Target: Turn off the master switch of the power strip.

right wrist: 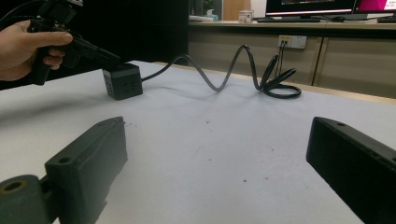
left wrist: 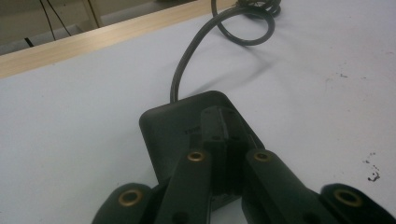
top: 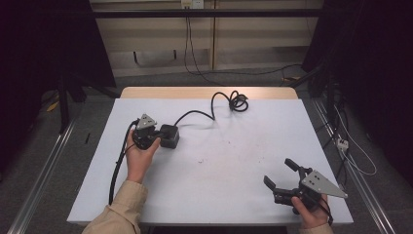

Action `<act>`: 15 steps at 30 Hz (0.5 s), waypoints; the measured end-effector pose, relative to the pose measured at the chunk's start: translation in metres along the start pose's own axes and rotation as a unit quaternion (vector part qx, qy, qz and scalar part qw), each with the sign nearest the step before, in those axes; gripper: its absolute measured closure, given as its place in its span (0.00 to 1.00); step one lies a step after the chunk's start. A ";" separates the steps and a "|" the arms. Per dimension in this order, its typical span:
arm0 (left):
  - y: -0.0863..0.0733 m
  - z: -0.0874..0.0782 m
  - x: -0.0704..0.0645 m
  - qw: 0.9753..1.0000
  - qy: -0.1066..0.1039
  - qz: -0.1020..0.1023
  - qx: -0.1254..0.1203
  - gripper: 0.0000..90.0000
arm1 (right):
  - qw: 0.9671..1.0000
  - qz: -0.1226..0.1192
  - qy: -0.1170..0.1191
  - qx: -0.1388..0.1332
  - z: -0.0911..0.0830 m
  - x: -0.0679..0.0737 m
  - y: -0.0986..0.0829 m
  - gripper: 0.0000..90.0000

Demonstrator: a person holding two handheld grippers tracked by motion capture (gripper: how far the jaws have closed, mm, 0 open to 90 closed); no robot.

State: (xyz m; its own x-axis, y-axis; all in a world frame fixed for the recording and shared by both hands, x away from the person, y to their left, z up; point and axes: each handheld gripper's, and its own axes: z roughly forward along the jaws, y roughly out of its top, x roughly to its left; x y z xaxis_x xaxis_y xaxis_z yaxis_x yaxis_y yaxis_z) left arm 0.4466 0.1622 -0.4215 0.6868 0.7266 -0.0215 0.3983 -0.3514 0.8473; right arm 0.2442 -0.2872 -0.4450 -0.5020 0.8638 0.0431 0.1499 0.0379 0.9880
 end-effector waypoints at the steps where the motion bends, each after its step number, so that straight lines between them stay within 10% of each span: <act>1: 0.000 0.000 0.000 1.000 0.000 0.000 0.001 1.00 | 1.000 -0.001 0.000 0.000 0.000 0.000 0.000 0.05; 15: -0.001 0.000 0.000 1.000 0.002 -0.005 -0.006 1.00 | 1.000 -0.003 0.001 0.001 0.000 0.000 0.000 0.05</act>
State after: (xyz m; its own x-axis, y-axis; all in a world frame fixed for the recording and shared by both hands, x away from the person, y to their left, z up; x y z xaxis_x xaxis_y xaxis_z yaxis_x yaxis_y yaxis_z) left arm 0.4462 0.1624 -0.4229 0.6805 0.7322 -0.0281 0.3984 -0.3376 0.8528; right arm 0.2439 -0.2868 -0.4451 -0.5047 0.8625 0.0380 0.1493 0.0438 0.9878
